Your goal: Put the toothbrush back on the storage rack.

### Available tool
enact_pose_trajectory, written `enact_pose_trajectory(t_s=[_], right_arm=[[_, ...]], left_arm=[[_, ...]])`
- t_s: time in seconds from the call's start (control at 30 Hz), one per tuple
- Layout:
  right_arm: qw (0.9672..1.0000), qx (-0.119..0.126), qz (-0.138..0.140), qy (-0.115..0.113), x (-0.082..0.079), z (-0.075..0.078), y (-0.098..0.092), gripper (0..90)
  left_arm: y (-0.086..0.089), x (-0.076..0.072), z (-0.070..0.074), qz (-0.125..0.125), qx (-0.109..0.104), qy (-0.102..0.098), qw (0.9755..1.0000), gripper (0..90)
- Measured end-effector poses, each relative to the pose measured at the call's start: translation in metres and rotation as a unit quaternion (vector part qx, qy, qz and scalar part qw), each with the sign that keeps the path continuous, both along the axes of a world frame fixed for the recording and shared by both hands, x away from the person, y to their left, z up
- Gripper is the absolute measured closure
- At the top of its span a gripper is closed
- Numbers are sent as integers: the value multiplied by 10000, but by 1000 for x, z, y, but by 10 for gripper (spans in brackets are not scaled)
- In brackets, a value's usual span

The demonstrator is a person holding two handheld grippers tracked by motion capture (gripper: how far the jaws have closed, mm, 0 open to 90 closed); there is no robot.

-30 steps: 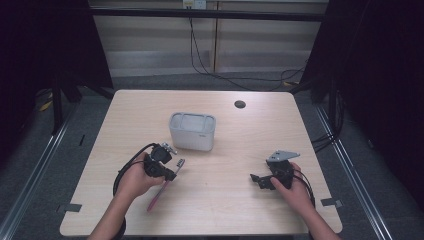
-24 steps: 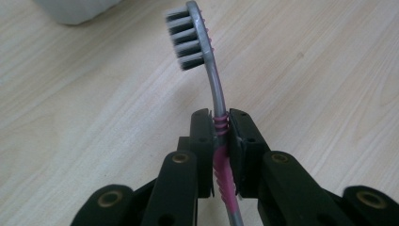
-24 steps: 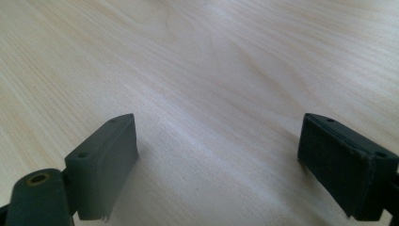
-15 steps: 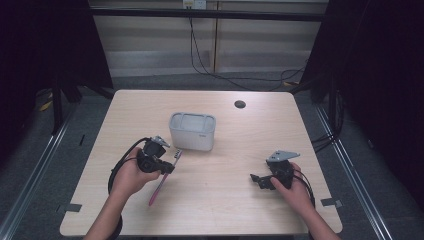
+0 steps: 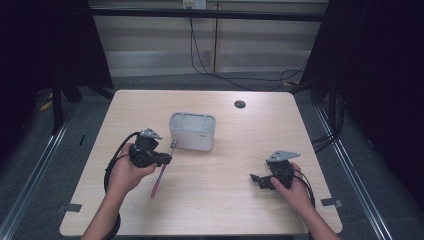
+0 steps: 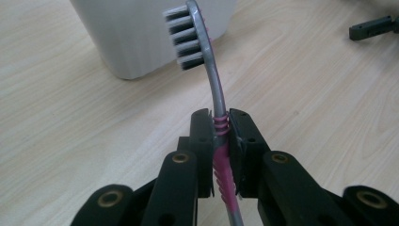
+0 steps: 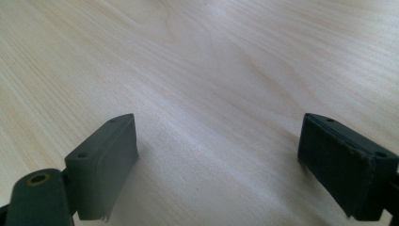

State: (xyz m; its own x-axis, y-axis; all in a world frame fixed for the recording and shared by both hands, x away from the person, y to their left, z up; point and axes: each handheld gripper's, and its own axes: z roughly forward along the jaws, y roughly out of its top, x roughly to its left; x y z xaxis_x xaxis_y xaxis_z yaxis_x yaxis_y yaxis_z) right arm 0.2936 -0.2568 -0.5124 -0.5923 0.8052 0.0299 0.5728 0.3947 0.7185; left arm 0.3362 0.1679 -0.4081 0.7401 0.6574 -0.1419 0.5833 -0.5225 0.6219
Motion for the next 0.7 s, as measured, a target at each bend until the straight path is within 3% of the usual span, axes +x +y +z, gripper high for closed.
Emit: enact_pose_trajectory(t_s=[0.3, 0.37, 0.43, 0.47, 0.7], right_arm=[[10000, 1, -2, 1, 0, 0, 0, 119], [10000, 3, -7, 7, 0, 0, 0, 119], [10000, 0, 0, 0, 0, 0, 0, 119], [10000, 0, 0, -1, 0, 0, 0, 119], [10000, -1, 0, -1, 0, 0, 0, 119]], left_arm=[[5, 1, 11, 156, -205, -206, 9995, 809], [8, 1, 16, 280, -375, -266, 9986, 809], [9, 2, 18, 279, -347, -300, 9986, 809], [11, 2, 21, 376, -465, -388, 9975, 809], [14, 2, 33, 516, -622, -642, 9947, 809]])
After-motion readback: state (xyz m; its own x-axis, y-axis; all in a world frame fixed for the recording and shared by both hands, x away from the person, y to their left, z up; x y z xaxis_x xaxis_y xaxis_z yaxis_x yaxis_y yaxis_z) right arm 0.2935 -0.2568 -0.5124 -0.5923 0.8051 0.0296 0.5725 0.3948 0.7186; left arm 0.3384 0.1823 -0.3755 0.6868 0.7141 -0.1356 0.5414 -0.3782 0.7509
